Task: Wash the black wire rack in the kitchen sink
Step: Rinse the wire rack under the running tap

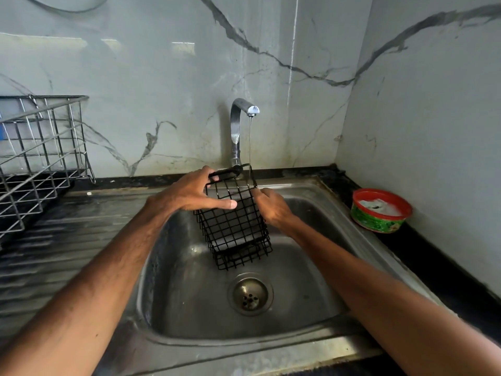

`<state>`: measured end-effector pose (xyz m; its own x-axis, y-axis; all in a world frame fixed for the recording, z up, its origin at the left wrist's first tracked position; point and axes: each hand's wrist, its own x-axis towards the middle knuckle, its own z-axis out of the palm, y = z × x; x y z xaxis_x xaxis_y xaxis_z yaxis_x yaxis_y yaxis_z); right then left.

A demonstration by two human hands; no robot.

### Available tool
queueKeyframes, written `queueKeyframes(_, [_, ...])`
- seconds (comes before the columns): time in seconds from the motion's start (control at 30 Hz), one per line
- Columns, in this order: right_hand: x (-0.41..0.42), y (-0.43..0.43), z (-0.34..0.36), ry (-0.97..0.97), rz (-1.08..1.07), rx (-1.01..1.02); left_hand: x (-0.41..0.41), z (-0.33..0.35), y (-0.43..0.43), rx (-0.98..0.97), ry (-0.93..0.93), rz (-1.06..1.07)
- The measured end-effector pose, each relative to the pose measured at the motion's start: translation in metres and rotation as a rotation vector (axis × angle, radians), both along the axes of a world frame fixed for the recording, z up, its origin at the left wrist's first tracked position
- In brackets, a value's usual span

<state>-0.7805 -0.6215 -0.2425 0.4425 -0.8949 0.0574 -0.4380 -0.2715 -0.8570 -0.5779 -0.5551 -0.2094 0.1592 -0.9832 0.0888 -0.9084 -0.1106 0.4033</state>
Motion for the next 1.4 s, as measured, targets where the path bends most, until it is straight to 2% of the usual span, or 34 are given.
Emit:
queueKeyframes(0.2, [-0.022, -0.016, -0.014, 0.007, -0.053, 0.087, -0.023, 0.003, -0.006, 0.021, 0.043, -0.098])
queueKeyframes(0.33, [-0.033, -0.019, -0.008, -0.031, 0.054, 0.224, -0.020, 0.004, -0.007, 0.041, 0.071, -0.086])
queueKeyframes(0.53, [-0.060, -0.034, -0.004, -0.129, 0.243, 0.571, -0.019, 0.007, -0.004, 0.032, 0.074, -0.108])
queueKeyframes(0.6, [-0.064, -0.039, -0.006, -0.143, 0.233, 0.641, -0.024, 0.011, -0.003, 0.038, 0.041, -0.129])
queueKeyframes(0.73, [-0.060, -0.033, -0.005, -0.125, 0.046, 0.804, -0.041, 0.019, -0.005, 0.094, -0.119, -0.202])
queueKeyframes(0.87, [-0.061, -0.032, -0.012, -0.169, 0.039, 1.048, -0.047, 0.029, -0.005, 0.215, -0.083, -0.279])
queueKeyframes(1.0, [-0.060, -0.032, -0.020, -0.209, 0.061, 1.036, -0.041, 0.032, -0.002, 0.320, -0.012, -0.319])
queueKeyframes(1.13, [-0.053, -0.027, -0.028, -0.167, 0.044, 1.025, -0.033, 0.037, 0.000, 0.357, 0.038, -0.359])
queueKeyframes(1.3, [-0.046, -0.015, -0.011, -0.179, 0.039, 0.833, -0.016, 0.048, 0.012, 0.470, 0.095, -0.353])
queueKeyframes(1.4, [-0.047, -0.008, -0.001, -0.185, 0.065, 0.582, -0.009, 0.052, 0.020, 0.591, 0.046, -0.332])
